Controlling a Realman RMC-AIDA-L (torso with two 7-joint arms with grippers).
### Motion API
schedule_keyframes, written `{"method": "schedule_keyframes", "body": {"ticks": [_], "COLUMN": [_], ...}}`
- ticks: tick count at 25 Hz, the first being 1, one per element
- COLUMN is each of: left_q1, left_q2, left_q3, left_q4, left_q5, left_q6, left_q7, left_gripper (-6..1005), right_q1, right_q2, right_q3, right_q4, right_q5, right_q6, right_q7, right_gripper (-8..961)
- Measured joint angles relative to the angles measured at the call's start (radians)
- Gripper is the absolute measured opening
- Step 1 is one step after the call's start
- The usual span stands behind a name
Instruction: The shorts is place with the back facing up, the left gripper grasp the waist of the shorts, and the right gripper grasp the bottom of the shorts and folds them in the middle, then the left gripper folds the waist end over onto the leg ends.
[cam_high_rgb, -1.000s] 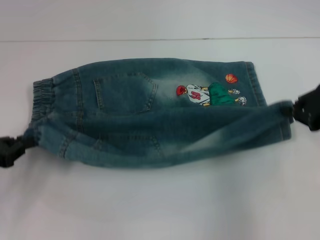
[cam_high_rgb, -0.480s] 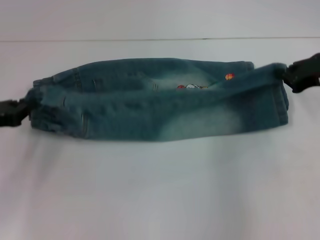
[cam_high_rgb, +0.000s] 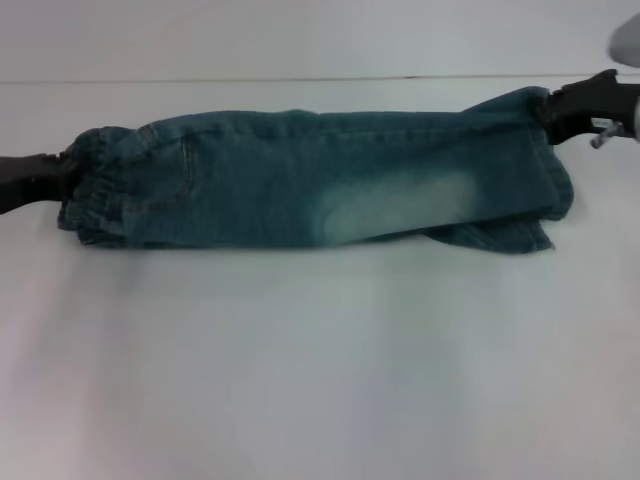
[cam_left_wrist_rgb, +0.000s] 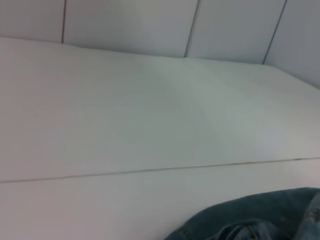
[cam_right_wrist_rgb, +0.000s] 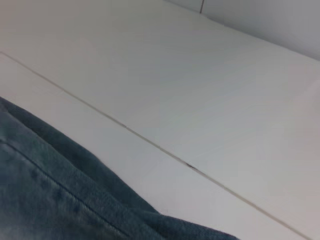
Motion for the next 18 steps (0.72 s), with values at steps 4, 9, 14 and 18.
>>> {"method": "schedule_keyframes", "body": {"ticks": [4,9,14,18], "left_q1": [-0.016,-0.020,-0.029,-0.035], "left_q2": [0.000,0.001,0.002,0.003], "left_q3": [0.063,0.184,0.219,0.229], "left_q4": [-0.025,-0.025,-0.023,-0.027], "left_q5": [0.002,0.006,0.007,0.008], "left_q6": [-0.095,-0.201,-0.246,-0.256], "left_q7": [-0.023,-0.077,-0.088,-0.088], "left_gripper": [89,96,105,113], "right_q1": [0.021,0.037,0.037,0.036], "right_q2": [0.002,0.001,0.001,0.002], "right_q3": [-0.054,-0.075,-0.078,-0.081], "right_q4": [0.041,0.082,0.093,0.098], "right_q5": [-0.003,-0.003,-0.004,-0.004], "right_q6": [0.060,0.101,0.133,0.148], "right_q7": [0.016,0.030,0.031,0.032], "right_gripper": [108,120,132,141]}}
